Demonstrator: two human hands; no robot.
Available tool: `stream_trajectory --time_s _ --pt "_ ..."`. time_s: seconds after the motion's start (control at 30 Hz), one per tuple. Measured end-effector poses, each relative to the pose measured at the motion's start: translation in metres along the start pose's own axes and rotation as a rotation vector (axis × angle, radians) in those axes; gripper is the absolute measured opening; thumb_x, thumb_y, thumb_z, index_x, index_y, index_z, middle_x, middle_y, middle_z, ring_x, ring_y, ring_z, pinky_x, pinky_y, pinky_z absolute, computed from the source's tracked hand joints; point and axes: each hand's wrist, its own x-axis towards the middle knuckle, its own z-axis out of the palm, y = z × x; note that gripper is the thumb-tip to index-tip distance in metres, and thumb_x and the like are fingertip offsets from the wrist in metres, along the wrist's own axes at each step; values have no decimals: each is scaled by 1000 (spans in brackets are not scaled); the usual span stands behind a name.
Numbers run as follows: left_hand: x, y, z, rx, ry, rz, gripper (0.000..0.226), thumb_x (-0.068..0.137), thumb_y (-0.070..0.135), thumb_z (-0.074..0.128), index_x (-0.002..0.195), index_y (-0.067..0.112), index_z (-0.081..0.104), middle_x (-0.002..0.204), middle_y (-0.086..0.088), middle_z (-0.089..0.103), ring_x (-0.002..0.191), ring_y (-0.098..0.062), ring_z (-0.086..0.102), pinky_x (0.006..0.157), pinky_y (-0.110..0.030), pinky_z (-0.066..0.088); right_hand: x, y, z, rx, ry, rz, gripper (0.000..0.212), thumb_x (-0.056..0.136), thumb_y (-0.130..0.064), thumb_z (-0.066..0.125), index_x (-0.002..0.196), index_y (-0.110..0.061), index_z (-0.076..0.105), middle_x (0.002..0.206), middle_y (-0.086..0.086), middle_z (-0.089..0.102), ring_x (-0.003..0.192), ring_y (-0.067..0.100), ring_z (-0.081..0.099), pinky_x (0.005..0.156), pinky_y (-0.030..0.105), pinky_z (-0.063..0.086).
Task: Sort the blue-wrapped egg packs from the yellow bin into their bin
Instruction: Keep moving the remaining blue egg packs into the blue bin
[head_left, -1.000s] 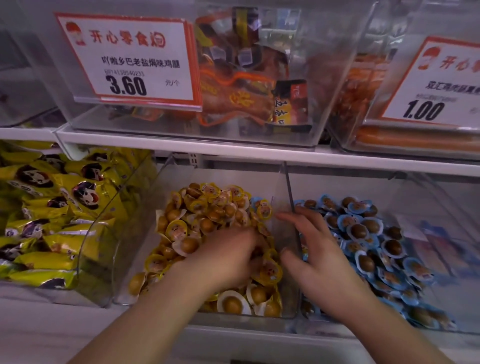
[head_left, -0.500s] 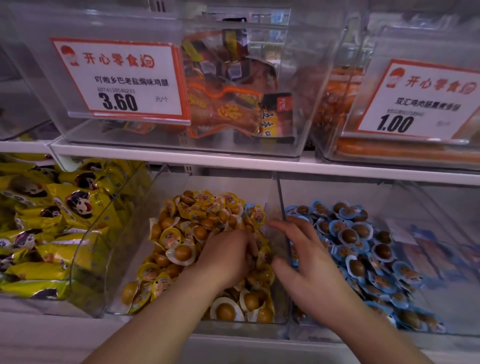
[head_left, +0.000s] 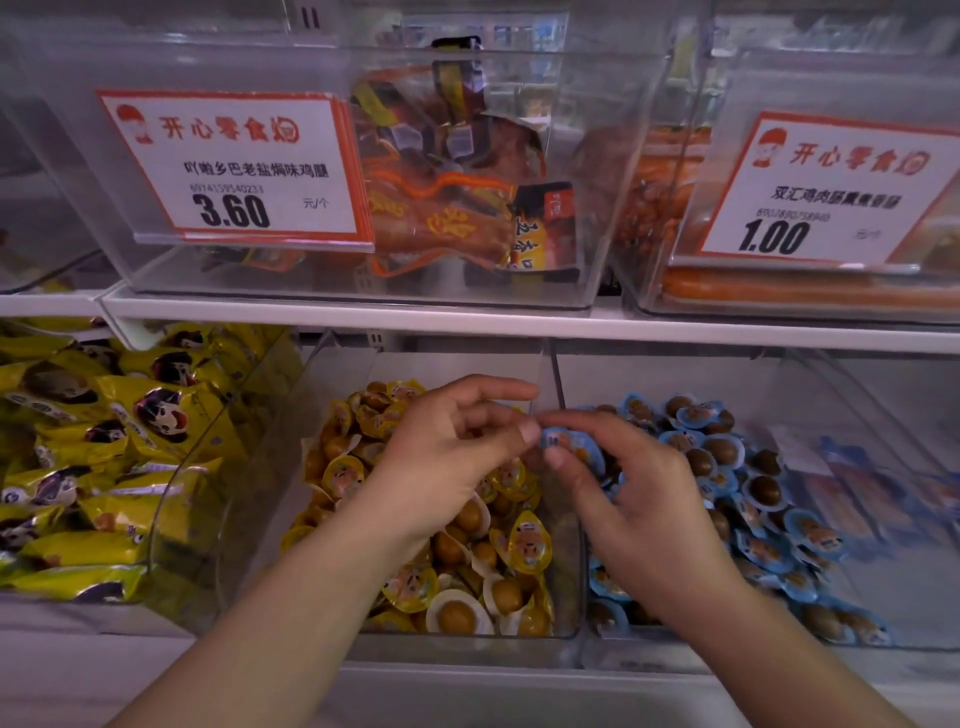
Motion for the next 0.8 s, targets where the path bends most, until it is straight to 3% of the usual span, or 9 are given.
stream_trajectory --time_s 0.1,0.2,0.27,0.37,0.47,0.53,0.6,0.67,0.8 --pt "8 -27 -11 343 64 -4 13 97 22 62 105 28 70 98 5 73 95 -10 69 83 -27 54 1 2 -2 46 125 71 17 96 -27 62 108 -37 66 92 -22 69 91 -6 65 72 9 50" --pt "12 -65 -23 1143 -274 -56 43 96 45 54 137 35 52 153 4 41 142 -20 36 115 -41 34 2 6 -4 122 124 150 16 97 -28 60 99 -44 63 83 -18 70 71 7 67 57 26 53" --pt "22 -78 -24 1397 -451 -84 71 92 64 44 154 36 26 167 3 9 152 -25 11 119 -46 17 2 8 -2 117 96 160 13 97 -31 58 98 -43 64 81 -15 69 63 18 65 56 39 52" --pt "47 -76 -19 1408 -495 -94 78 89 68 46 155 39 18 167 2 10 151 -26 16 119 -45 16 4 10 2 95 90 132 13 97 -35 55 102 -41 65 79 -13 68 58 21 63 52 41 50" --pt "58 -70 -15 1421 -524 -100 67 91 60 48 152 37 31 166 4 14 150 -22 20 119 -44 14 7 10 7 83 103 125 15 98 -31 57 101 -45 62 86 -19 67 61 15 64 57 37 50" --pt "46 -67 -11 1356 -537 -86 59 88 53 50 144 36 44 159 5 32 143 -19 34 117 -41 26 9 11 9 75 114 134 20 97 -30 59 96 -49 60 83 -16 68 62 15 64 58 37 50" --pt "32 -60 -14 1219 -590 -129 48 81 49 51 125 32 60 131 6 60 120 -14 56 101 -36 47 10 12 9 68 110 128 19 97 -30 59 97 -49 60 76 -10 67 59 14 62 55 36 49" --pt "31 -45 -23 1024 -617 -201 30 80 41 55 103 27 69 101 8 70 94 -8 65 84 -32 53 12 13 7 80 115 116 14 98 -30 58 99 -44 63 75 -10 67 56 13 61 51 33 48" --pt "69 -28 -41 1083 -289 61 23 88 30 58 108 30 69 112 8 69 106 -12 63 94 -34 49 12 15 6 106 123 139 12 98 -28 58 100 -37 66 70 -6 67 56 17 63 50 38 48"
